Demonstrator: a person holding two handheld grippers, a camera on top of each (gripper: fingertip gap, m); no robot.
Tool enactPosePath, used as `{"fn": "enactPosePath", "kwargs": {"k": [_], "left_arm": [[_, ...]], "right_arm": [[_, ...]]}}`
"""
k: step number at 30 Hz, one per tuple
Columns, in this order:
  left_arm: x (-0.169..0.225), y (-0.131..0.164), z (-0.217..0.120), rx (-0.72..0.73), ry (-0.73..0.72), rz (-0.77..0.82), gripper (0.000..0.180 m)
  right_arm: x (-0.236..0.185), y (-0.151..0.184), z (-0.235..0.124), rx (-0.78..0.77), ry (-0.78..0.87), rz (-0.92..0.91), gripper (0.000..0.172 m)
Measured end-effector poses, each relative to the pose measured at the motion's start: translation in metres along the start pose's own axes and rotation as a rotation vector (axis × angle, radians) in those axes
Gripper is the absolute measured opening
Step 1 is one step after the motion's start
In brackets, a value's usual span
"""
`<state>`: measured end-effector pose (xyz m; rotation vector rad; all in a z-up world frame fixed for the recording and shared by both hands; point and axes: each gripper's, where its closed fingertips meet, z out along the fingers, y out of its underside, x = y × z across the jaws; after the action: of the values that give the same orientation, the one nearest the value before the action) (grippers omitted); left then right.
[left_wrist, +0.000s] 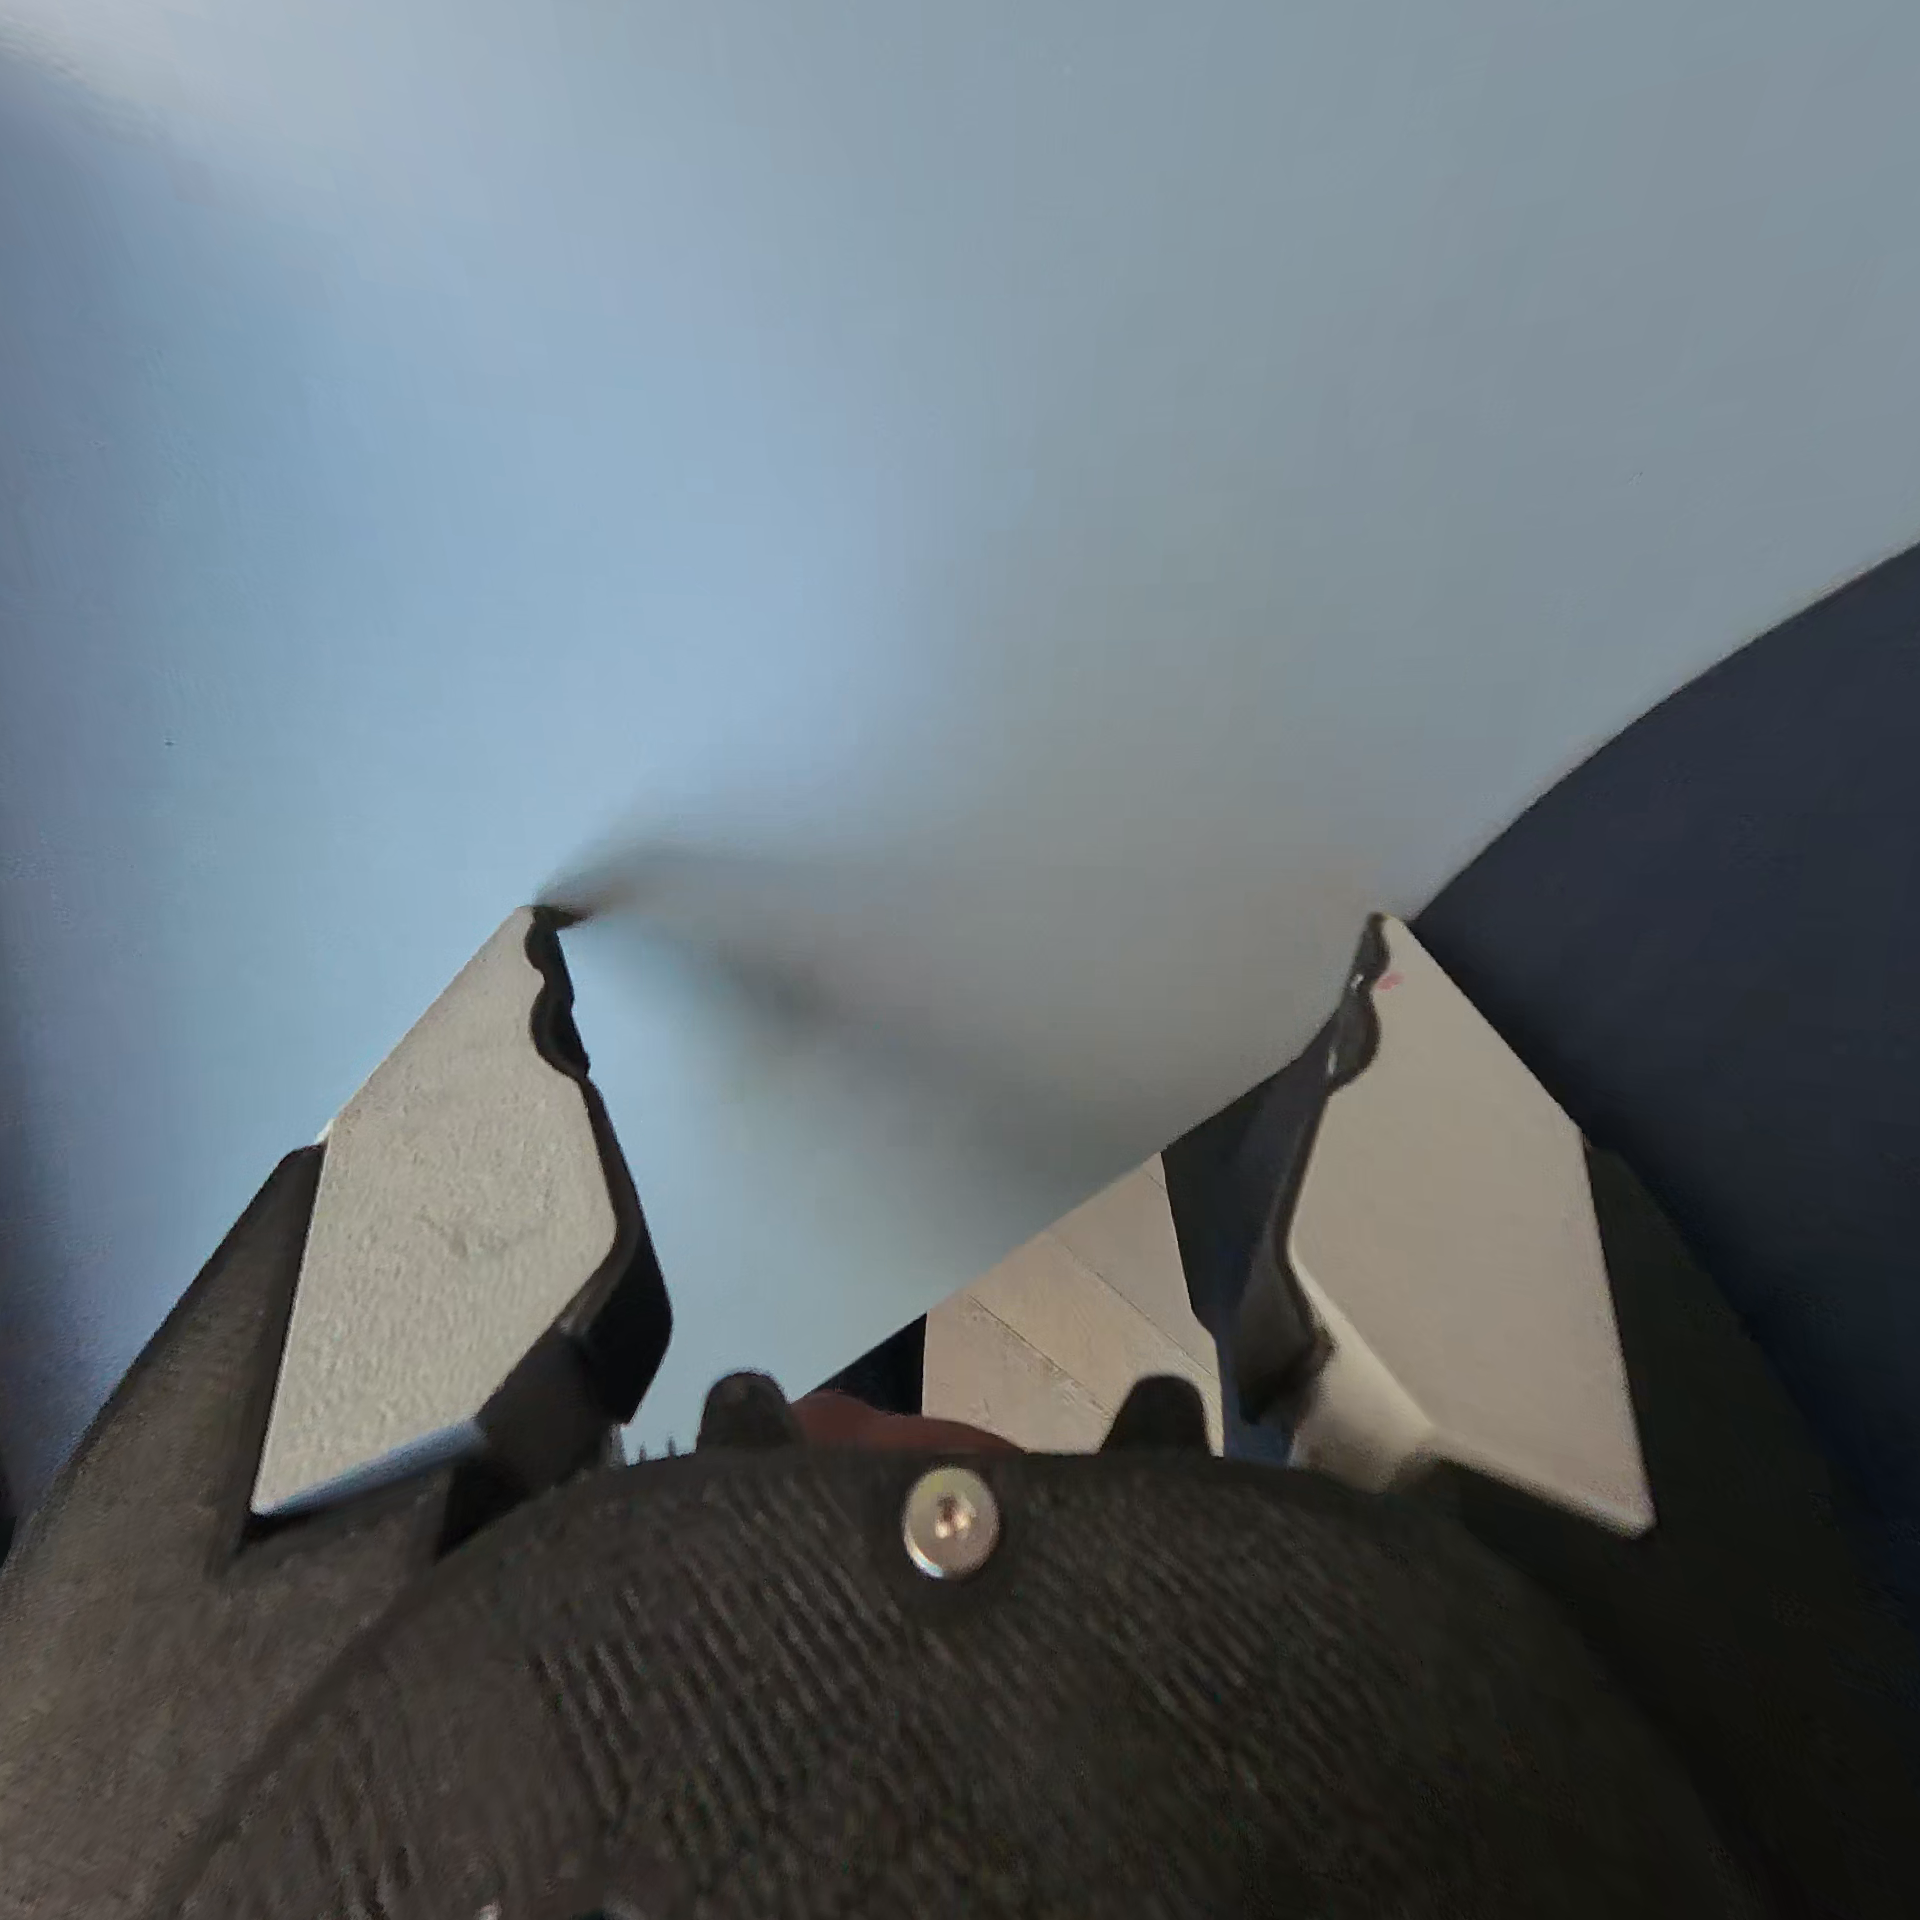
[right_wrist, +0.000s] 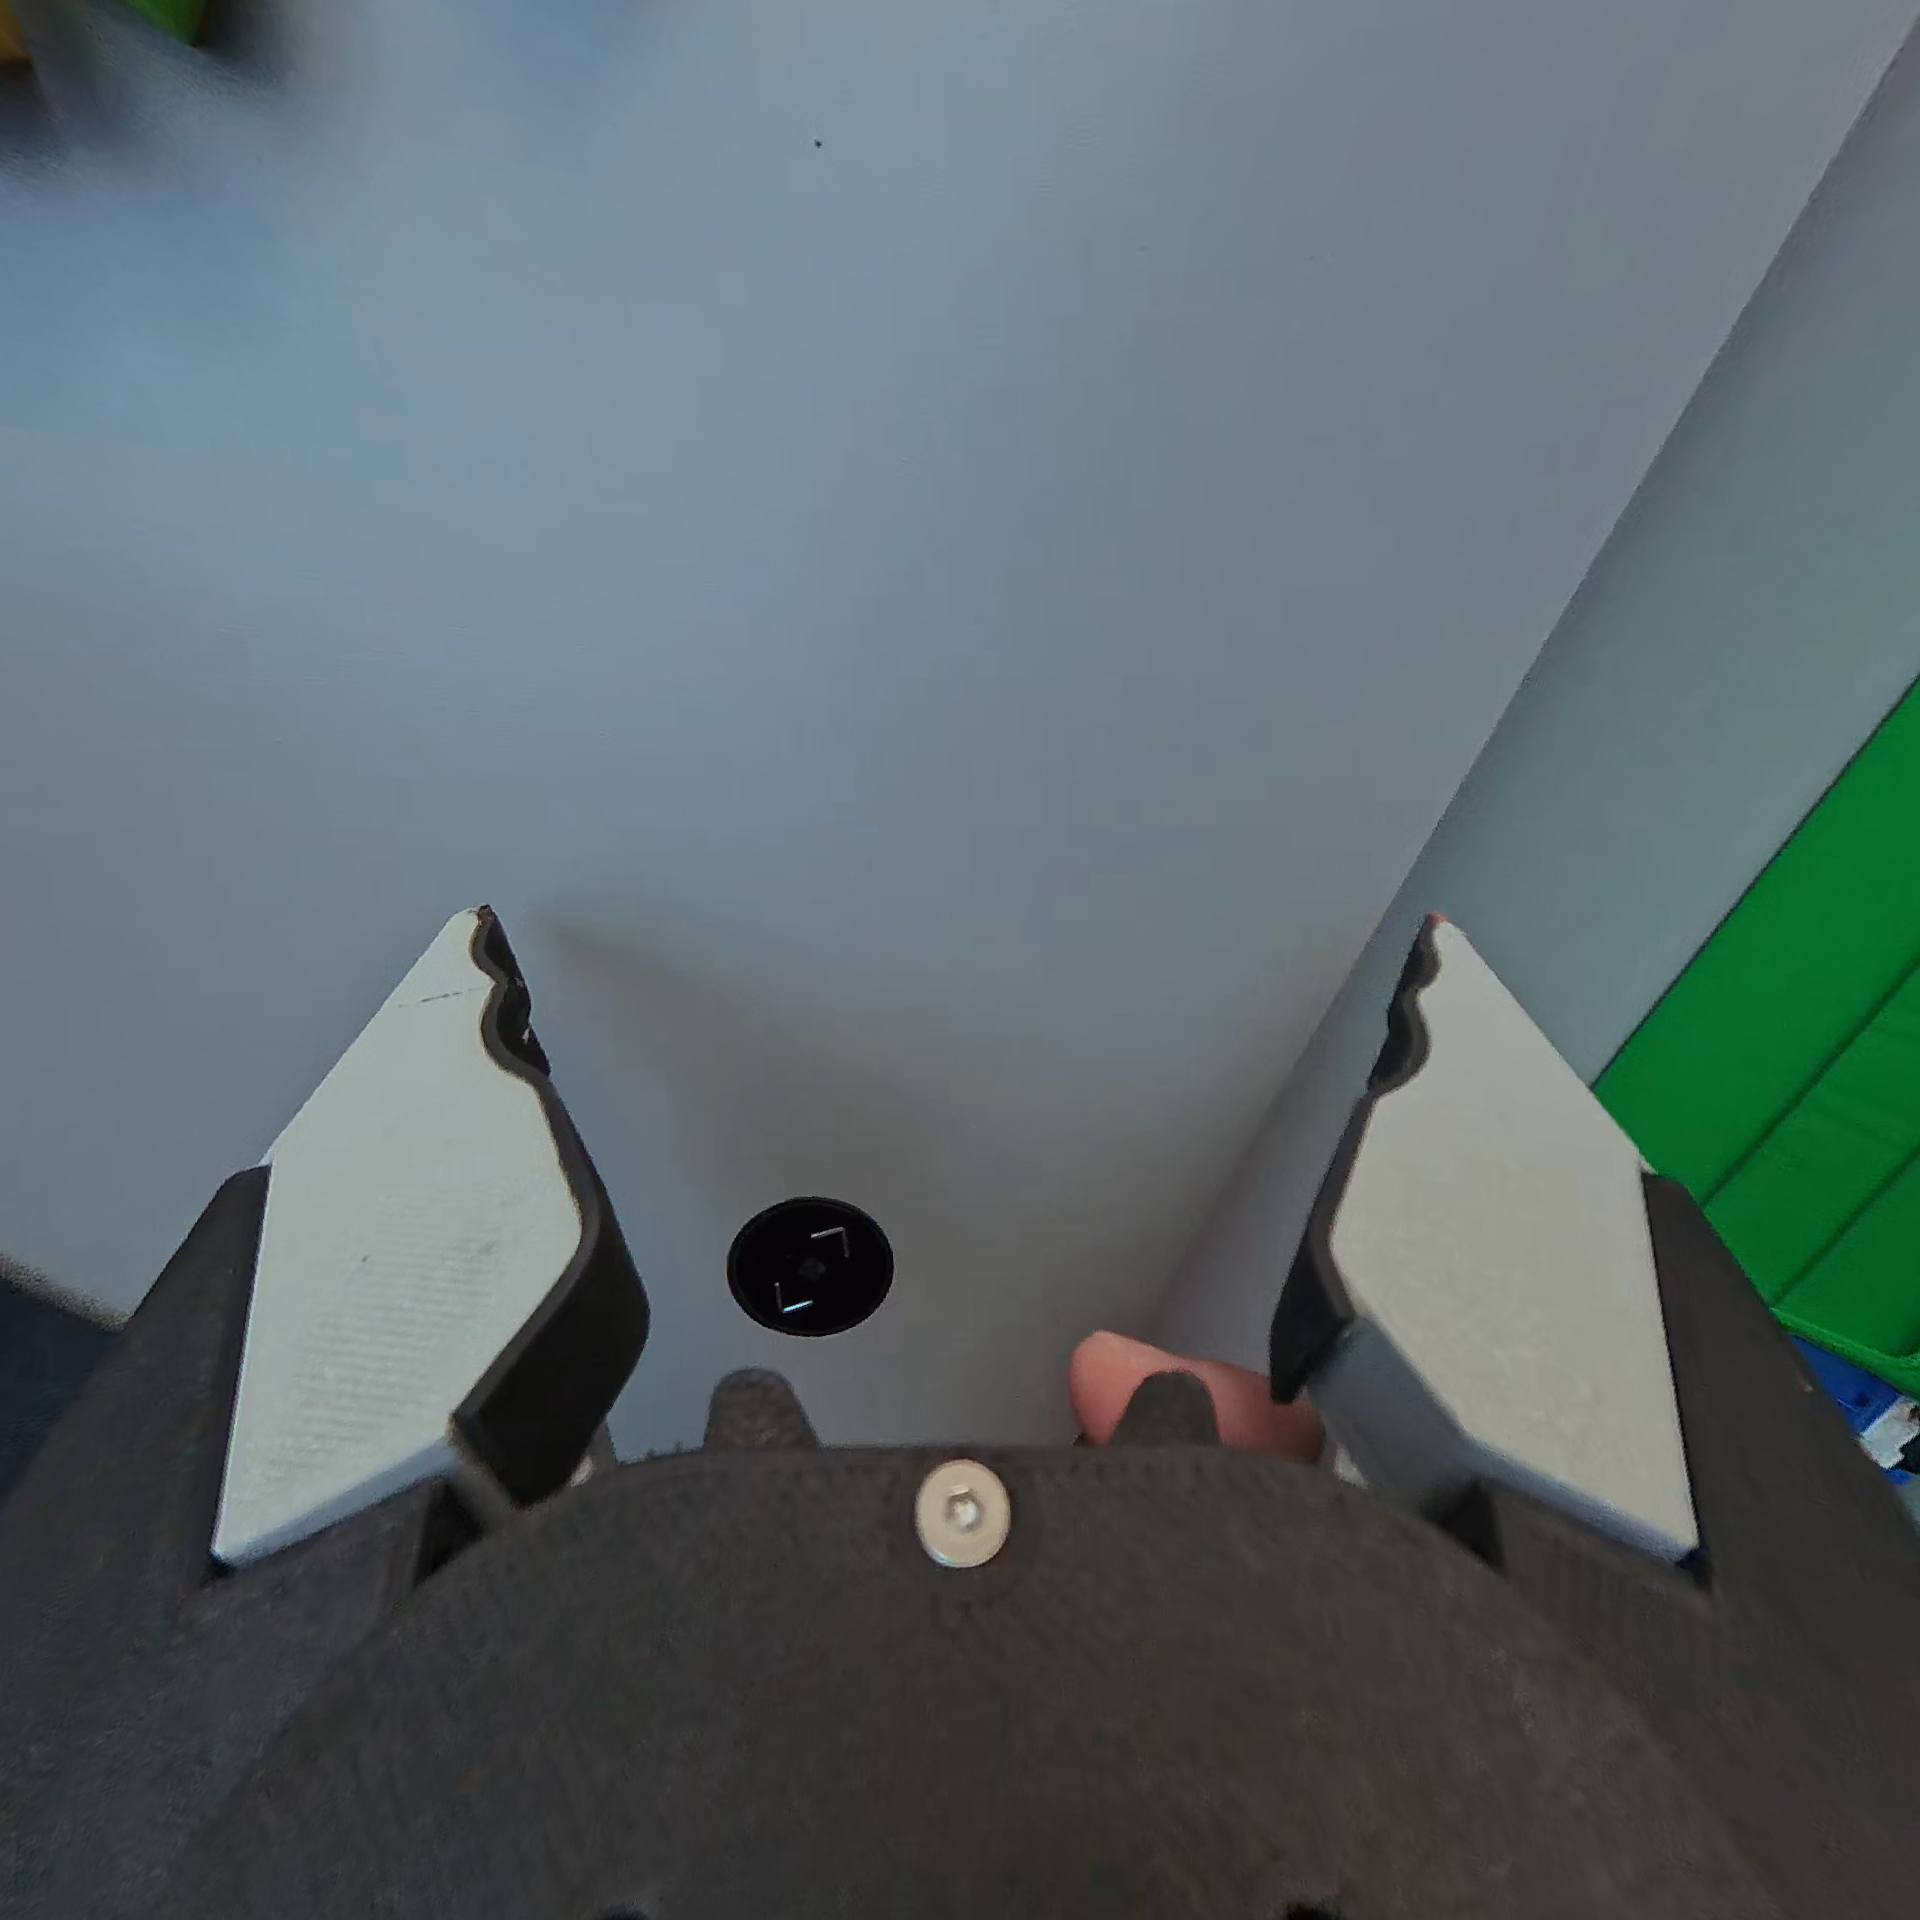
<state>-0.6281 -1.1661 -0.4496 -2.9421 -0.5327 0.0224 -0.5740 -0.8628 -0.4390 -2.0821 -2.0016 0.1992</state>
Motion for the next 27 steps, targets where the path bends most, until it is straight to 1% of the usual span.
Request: {"fn": "enactPosePath", "kwargs": {"k": [2,4,5,8,11,14,18,27], "left_arm": [[-0.004,-0.005,-0.002,0.02,-0.026,-0.007,0.14],[-0.011,-0.011,-0.005,0.056,-0.059,-0.015,0.132],[-0.013,-0.012,-0.005,0.059,-0.065,-0.019,0.131],[-0.017,-0.01,-0.004,0.049,-0.062,-0.04,0.136],[-0.015,-0.007,-0.001,0.033,-0.022,-0.073,0.136],[-0.014,-0.004,0.002,0.022,-0.015,-0.086,0.146],[-0.007,-0.003,0.005,0.01,-0.009,-0.059,0.16],[-0.007,-0.004,0.005,0.021,-0.008,-0.053,0.16]], "right_arm": [[0.002,0.0,0.0,0.003,0.009,-0.001,0.157],[0.002,0.001,0.0,0.0,0.016,-0.001,0.157],[0.002,0.002,0.001,-0.002,0.018,-0.003,0.157],[0.0,0.004,0.004,-0.013,0.016,-0.008,0.157],[-0.003,0.007,0.008,-0.02,0.002,-0.001,0.157],[-0.006,0.009,0.011,-0.02,-0.03,0.024,0.157],[-0.007,0.01,0.013,-0.016,-0.061,0.046,0.158],[-0.008,0.004,0.014,0.067,-0.061,0.039,0.158]]}}
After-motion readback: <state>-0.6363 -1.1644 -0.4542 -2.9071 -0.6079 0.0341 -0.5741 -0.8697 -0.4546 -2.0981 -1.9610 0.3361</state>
